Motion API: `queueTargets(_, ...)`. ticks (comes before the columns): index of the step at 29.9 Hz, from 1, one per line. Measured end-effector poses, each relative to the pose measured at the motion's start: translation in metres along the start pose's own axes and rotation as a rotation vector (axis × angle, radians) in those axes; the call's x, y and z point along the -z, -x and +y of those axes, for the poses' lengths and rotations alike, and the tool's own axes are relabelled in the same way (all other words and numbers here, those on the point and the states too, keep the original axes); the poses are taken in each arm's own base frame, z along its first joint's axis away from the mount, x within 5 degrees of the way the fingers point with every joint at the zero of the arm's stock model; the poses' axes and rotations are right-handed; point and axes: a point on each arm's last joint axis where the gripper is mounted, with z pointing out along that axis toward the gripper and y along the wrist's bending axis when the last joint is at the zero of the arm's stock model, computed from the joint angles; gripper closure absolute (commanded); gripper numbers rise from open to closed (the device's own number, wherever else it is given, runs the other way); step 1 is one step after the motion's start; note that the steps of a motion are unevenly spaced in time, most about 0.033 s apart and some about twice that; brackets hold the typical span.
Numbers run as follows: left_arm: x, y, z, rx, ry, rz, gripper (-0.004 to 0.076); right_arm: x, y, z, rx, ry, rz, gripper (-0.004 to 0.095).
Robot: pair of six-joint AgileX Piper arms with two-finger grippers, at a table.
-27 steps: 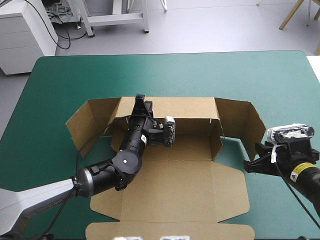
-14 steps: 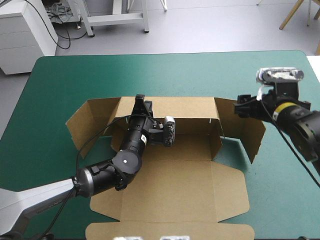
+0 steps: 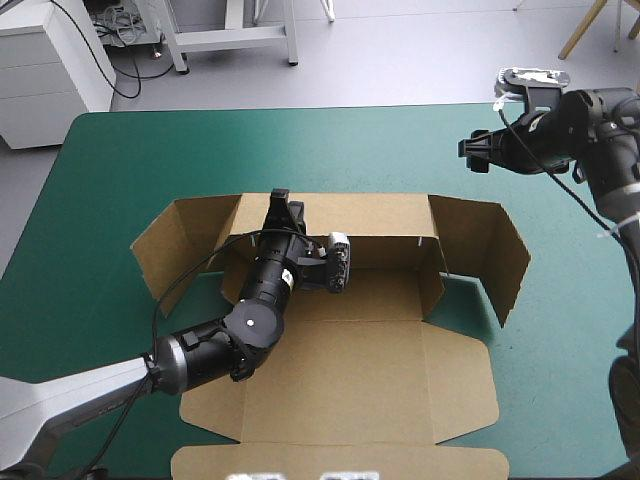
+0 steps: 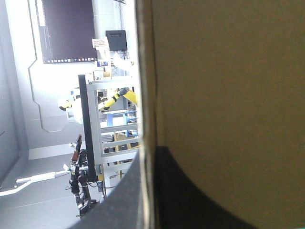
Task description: Fold the box
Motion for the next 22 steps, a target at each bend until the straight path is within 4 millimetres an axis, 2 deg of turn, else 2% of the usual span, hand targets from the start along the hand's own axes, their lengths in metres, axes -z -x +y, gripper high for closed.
queueTargets(6,0.0,0.0,0.0,0.0,0.001,0.001,0.0734,-0.05,0.004,-0.01,-0.01,0.047,0.157,0.0129)
queueTargets(10,0.0,-0.001,0.0,0.0,0.004,0.007,0.0734,-0.065,-0.003,-0.011,-0.003,0.062,0.206,0.013)
queueTargets(16,0.0,-0.001,0.001,0.0,0.007,0.013,0.0734,-0.071,-0.021,-0.012,0.018,0.064,0.27,0.013)
queueTargets(22,0.0,-0.002,0.001,0.0,0.01,0.019,0.0734,-0.049,-0.038,-0.01,0.035,0.08,0.262,0.0129)
